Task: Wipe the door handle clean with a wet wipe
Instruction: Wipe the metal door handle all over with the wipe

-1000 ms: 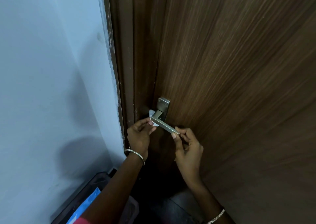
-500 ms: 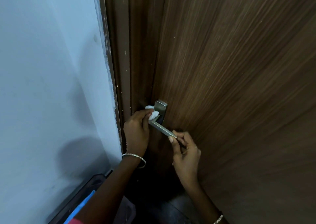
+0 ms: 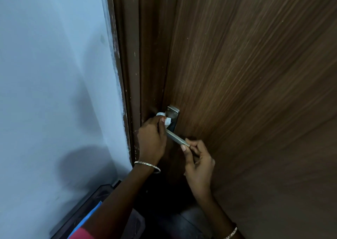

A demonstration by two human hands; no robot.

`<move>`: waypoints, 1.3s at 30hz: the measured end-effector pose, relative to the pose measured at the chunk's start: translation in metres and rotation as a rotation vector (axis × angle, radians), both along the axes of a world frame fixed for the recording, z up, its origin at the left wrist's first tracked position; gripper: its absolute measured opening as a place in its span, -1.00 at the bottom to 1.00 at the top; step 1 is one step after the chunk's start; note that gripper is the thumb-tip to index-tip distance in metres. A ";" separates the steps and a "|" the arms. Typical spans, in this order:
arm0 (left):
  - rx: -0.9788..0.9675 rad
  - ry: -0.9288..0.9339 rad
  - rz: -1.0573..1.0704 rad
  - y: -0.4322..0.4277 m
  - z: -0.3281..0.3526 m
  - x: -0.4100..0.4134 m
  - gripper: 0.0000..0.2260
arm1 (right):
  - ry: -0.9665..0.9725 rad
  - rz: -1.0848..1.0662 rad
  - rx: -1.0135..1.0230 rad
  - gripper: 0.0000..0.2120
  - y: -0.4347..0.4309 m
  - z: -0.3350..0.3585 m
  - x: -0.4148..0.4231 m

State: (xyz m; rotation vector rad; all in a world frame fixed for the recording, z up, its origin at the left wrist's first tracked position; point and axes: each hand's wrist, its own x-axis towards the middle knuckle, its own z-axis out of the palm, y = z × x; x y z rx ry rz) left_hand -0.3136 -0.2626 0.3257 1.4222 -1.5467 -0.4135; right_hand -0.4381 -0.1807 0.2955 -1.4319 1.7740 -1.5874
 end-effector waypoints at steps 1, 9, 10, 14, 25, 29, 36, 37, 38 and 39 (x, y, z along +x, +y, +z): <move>0.006 -0.005 0.010 0.002 0.001 0.002 -0.78 | 0.003 -0.004 0.002 -0.91 0.000 0.000 0.000; -0.028 -0.058 0.040 0.016 -0.001 0.009 -0.85 | 0.021 0.002 0.001 -0.89 0.001 0.002 0.001; -0.018 -0.064 0.043 0.013 0.001 0.007 -0.84 | 0.017 0.002 -0.001 -0.90 0.001 0.003 0.001; -0.004 -0.108 0.035 0.002 0.010 -0.005 -0.85 | 0.005 -0.009 -0.009 -0.91 0.000 0.004 0.003; 0.108 0.089 0.138 0.015 -0.002 0.016 -0.84 | -0.003 -0.014 -0.019 -0.92 0.001 0.004 0.005; 0.108 0.056 0.130 0.003 0.000 0.007 -0.85 | 0.001 -0.021 -0.013 -0.90 0.000 0.002 0.004; 0.193 0.123 0.076 -0.013 -0.014 0.001 -0.72 | -0.017 -0.026 0.009 -0.91 0.000 0.001 0.006; 0.234 0.154 0.060 -0.012 -0.019 0.005 -0.69 | -0.013 -0.029 0.003 -0.90 0.000 0.001 0.006; 0.287 0.229 0.038 -0.010 -0.021 0.009 -0.69 | -0.008 -0.033 -0.001 -0.90 0.000 0.001 0.007; 0.367 0.390 0.011 -0.006 -0.022 0.013 -0.73 | -0.001 -0.036 -0.002 -0.89 0.000 0.000 0.007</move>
